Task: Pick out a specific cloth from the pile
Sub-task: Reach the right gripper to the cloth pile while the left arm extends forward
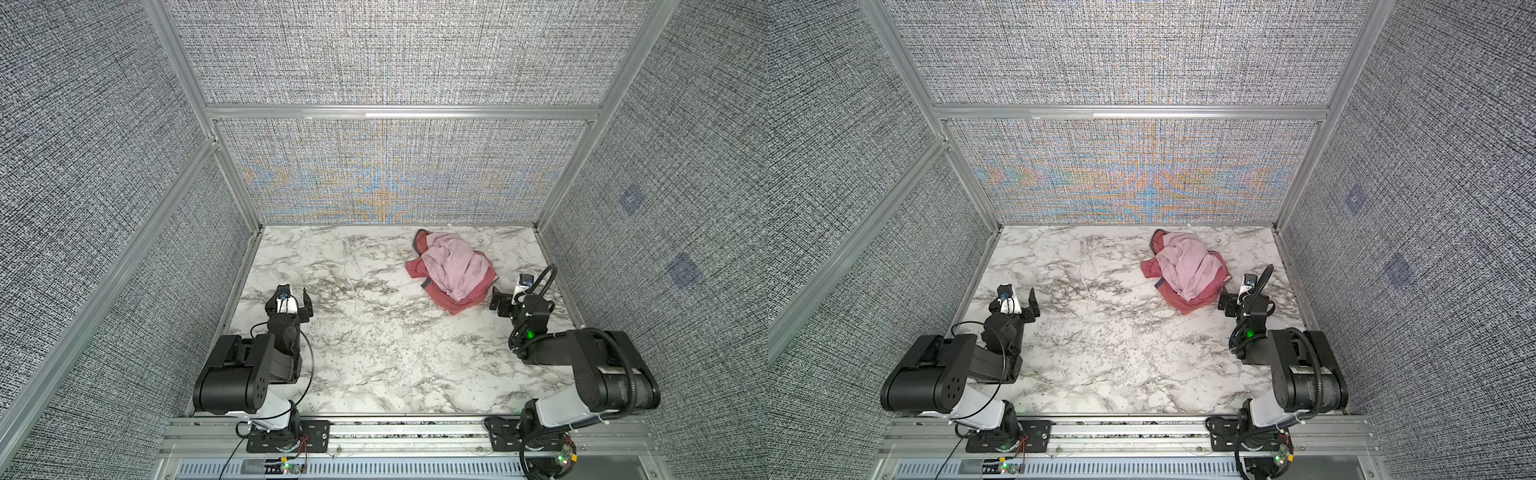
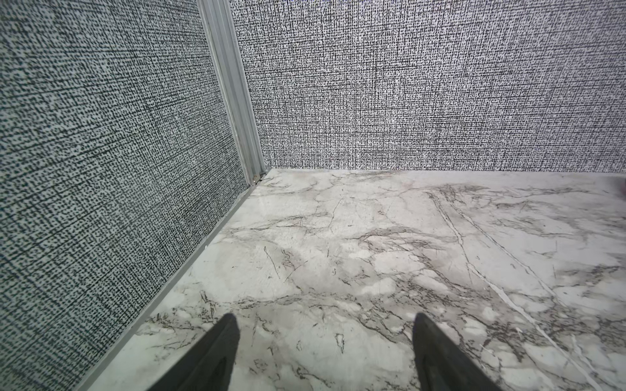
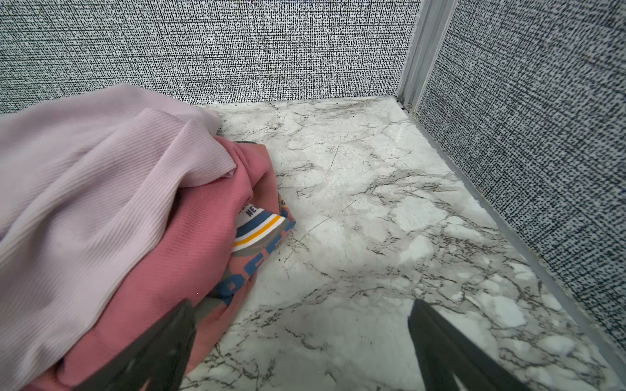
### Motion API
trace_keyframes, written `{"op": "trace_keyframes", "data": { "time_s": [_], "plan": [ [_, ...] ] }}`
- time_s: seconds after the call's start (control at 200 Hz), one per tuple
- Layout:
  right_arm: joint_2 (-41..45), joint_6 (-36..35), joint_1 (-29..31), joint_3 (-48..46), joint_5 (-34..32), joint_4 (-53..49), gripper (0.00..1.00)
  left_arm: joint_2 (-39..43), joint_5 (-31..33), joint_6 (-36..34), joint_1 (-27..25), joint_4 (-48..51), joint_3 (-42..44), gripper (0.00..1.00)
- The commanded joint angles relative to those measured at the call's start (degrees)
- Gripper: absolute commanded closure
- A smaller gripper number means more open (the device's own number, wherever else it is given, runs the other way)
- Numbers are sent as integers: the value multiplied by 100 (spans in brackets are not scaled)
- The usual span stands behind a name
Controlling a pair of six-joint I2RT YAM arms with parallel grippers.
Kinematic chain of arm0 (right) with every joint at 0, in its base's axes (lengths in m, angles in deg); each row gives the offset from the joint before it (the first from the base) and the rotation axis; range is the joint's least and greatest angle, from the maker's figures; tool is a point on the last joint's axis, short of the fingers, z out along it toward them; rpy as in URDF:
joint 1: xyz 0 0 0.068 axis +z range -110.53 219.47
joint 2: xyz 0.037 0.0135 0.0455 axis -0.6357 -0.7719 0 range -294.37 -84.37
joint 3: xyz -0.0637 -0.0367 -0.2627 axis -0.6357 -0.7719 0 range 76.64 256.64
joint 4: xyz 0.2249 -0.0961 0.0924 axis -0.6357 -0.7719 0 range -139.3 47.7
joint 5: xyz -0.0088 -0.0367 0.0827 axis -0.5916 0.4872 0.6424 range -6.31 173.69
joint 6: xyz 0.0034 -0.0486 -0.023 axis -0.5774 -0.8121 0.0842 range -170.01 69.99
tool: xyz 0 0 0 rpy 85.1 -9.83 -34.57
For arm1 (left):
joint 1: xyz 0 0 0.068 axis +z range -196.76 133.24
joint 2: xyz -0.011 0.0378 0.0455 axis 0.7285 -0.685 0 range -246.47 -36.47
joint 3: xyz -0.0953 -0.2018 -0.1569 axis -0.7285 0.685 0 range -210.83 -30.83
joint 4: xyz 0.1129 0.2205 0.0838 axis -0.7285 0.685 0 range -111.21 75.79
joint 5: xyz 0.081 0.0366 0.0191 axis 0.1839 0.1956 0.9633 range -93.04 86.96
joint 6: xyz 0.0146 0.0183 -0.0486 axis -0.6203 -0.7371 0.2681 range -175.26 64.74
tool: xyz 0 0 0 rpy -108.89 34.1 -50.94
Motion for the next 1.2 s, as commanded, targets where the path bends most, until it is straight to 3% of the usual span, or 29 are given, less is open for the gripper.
{"op": "trace_keyframes", "data": {
  "time_s": [0.0,0.1,0.205,0.35,0.47,0.545,0.77,1.021,1.196],
  "plan": [
    [768,67,68,371,-327,-1186,1,402,-7,-98,0,198,-37,26],
    [1493,207,129,852,-282,-2369,6,1327,79,-91,-63,1663,-453,32],
    [1850,276,410,1438,-796,-3451,8,1856,127,428,-71,2615,-994,32],
    [1900,476,981,2250,-971,-4976,16,1814,-263,1101,-288,4064,-2032,34],
    [1749,750,1622,2505,-948,-5572,20,1653,-390,1355,-774,5238,-2739,35],
    [1473,916,2099,2685,-910,-5886,28,1579,-398,1505,-1118,5742,-2977,36],
    [449,1399,2833,3031,-353,-6296,40,1655,-647,2116,-1443,5885,-2875,36],
    [-266,1597,2859,3158,-383,-6622,50,1727,-518,2169,-1452,5997,-2762,36],
    [-624,1730,2866,3258,-308,-6668,50,1596,-436,2069,-1445,6154,-2896,36]
  ]
}}
